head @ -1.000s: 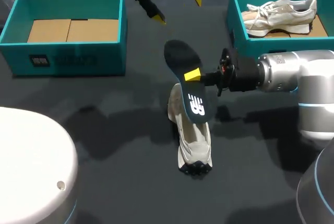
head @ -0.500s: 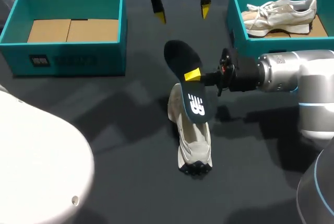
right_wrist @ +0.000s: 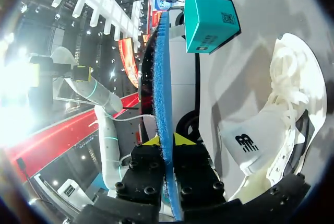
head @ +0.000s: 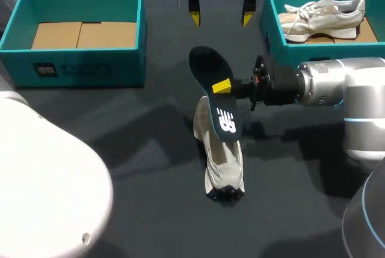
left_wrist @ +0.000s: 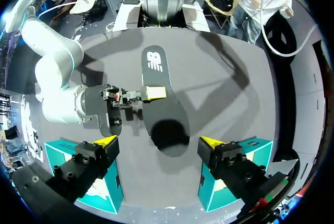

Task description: Take the shoe out of the shoebox, open the shoe tongue, remove and reinsert the insole, then place the shoe into the shoebox

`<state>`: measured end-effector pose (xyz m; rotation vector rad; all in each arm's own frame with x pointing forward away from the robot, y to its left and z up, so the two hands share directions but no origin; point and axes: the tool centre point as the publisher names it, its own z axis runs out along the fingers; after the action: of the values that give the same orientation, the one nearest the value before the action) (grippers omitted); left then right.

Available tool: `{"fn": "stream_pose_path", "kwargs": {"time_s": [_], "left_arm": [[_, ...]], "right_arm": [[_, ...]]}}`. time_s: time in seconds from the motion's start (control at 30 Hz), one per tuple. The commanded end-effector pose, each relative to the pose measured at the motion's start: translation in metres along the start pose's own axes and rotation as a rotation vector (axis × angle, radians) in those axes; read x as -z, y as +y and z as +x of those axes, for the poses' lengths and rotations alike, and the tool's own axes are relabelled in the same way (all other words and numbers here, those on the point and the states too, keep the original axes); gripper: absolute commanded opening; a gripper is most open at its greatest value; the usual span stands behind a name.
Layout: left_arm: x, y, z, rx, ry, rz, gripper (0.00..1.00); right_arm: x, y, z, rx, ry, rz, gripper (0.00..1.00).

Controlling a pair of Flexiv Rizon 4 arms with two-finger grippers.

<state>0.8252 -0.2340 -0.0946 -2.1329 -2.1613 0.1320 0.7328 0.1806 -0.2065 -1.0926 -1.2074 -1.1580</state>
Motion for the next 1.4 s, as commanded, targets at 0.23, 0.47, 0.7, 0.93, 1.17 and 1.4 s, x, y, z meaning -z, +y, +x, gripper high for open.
{"fn": "stream_pose_path", "kwargs": {"time_s": [0.23, 0.47, 0.7, 0.93, 1.17, 1.4], "left_arm": [[-0.008, -0.011, 0.039, -0.018, -0.419, 0.02, 1.0], [-0.005, -0.019, 0.066, -0.034, -0.735, 0.047, 1.0], [-0.016, -0.031, 0.082, -0.043, -1.033, 0.099, 1.0], [-0.015, -0.034, 0.086, -0.081, -1.039, 0.086, 1.0], [-0.015, -0.034, 0.086, -0.081, -1.039, 0.086, 1.0], [-0.03, -0.042, 0.097, -0.093, -1.201, 0.134, 1.0]], "right_arm": [[0.0, -0.001, 0.0, -0.001, -0.002, -0.002, 0.0], [0.0, -0.001, 0.0, -0.001, -0.002, -0.002, 0.0], [0.0, -0.001, 0.0, -0.001, -0.002, -0.002, 0.0], [0.0, -0.001, 0.0, -0.001, -0.002, -0.002, 0.0], [0.0, -0.001, 0.0, -0.001, -0.002, -0.002, 0.0], [0.0, -0.001, 0.0, -0.001, -0.002, -0.002, 0.0]]}}
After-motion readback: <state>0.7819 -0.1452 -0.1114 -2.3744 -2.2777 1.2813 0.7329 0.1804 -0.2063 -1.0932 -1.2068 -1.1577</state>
